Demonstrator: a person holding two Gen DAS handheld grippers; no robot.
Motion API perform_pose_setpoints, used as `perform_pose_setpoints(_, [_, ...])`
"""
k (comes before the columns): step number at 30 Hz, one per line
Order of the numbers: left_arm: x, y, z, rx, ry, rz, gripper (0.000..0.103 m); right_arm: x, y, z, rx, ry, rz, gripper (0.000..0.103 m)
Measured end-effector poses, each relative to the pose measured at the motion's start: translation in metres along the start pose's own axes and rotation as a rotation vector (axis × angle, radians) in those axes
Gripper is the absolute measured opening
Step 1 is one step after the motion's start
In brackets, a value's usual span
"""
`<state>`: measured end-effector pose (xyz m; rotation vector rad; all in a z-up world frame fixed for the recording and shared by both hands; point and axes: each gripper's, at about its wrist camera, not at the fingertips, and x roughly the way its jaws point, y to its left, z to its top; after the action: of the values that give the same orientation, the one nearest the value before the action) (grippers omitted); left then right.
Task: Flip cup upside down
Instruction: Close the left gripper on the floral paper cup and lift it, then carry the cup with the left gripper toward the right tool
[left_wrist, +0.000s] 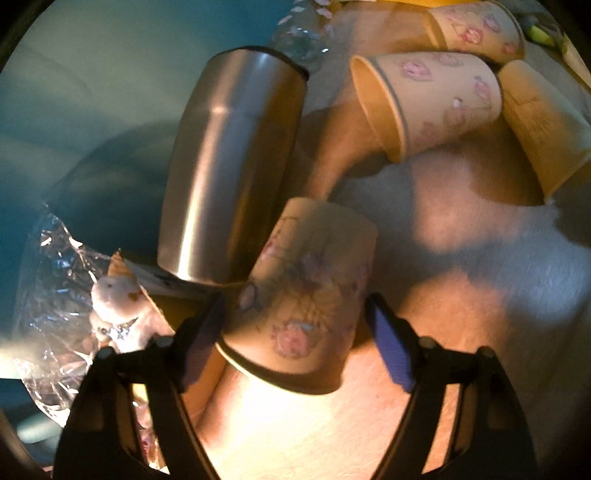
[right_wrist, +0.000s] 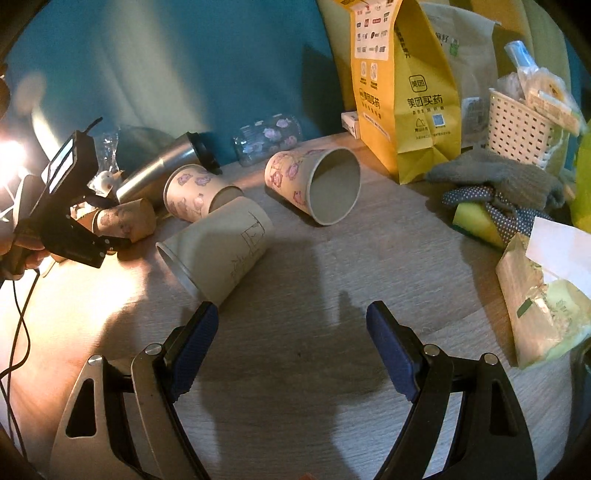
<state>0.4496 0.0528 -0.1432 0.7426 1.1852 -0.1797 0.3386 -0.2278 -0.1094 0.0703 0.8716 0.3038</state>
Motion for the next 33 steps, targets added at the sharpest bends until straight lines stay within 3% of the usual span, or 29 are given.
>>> perform_pose_setpoints(5, [-0.008,-0.005,-0.005,-0.028,-0.017,-0.021,0.072,-0.005,0.001,-0.003,0.006,-0.005,0.004,0.085])
perform_pose_setpoints(11, [-0.032,-0.015,-0.020,-0.116,-0.043,-0.098,0.072,-0.021,0.004,-0.012,0.009,-0.009,0.022,0.085])
perform_pose_setpoints(17, [-0.065,-0.032,-0.058,-0.255,-0.065,-0.210,0.072,-0.045,0.011,-0.028,0.001,-0.008,0.059,0.085])
perform_pose_setpoints(20, [-0.088,-0.057,-0.079,-0.317,-0.087,-0.215,0.072,-0.060,0.016,-0.040,-0.006,-0.011,0.085,0.085])
perform_pose_setpoints(24, [-0.117,-0.092,-0.116,-0.484,-0.078,-0.304,0.072,-0.076,0.025,-0.060,-0.009,0.015,0.143,0.085])
perform_pose_setpoints(29, [-0.135,-0.136,-0.159,-0.764,-0.059,-0.494,0.072,-0.093,0.029,-0.080,-0.028,0.052,0.206,0.085])
perform_pose_setpoints(33, [-0.149,-0.165,-0.174,-0.942,-0.076,-0.635,0.072,-0.103,0.027,-0.092,-0.047,0.092,0.244,0.085])
